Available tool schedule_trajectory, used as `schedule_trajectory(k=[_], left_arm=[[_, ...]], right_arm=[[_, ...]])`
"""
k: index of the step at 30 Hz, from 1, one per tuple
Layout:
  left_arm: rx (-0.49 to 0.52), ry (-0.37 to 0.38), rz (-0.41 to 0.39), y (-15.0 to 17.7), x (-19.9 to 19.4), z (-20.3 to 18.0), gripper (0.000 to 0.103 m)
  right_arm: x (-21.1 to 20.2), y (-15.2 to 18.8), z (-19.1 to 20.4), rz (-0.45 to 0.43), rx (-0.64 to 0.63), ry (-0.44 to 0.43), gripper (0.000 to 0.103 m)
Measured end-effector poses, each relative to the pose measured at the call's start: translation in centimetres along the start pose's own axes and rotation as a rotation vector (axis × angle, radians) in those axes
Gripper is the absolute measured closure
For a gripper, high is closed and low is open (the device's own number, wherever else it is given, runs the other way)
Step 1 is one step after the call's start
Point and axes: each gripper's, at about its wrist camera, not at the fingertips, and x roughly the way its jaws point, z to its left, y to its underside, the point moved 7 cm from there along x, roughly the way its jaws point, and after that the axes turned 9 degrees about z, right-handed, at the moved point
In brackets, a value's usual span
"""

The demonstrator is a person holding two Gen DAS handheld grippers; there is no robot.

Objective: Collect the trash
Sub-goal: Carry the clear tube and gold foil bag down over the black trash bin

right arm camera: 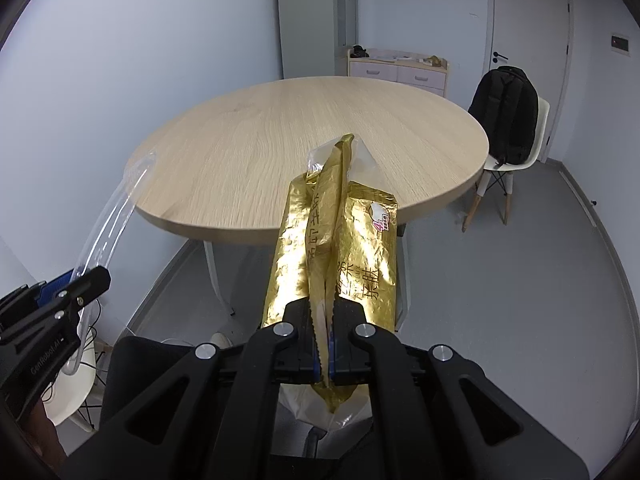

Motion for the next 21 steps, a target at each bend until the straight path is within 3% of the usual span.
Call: schedule_trajectory(k=[9,21], left_arm=[[0.004,0.008,0.037,3.3,1.0,-0.1,0.078],[0.001,0.001,0.117,6.3,5.4,0.1,0.078]], right_arm=[[-0.1,2.6,0.1,0.010,0.000,0.016,0.102],[3.6,5.7,0.5,0.080,-0.009,0.027,0.102]])
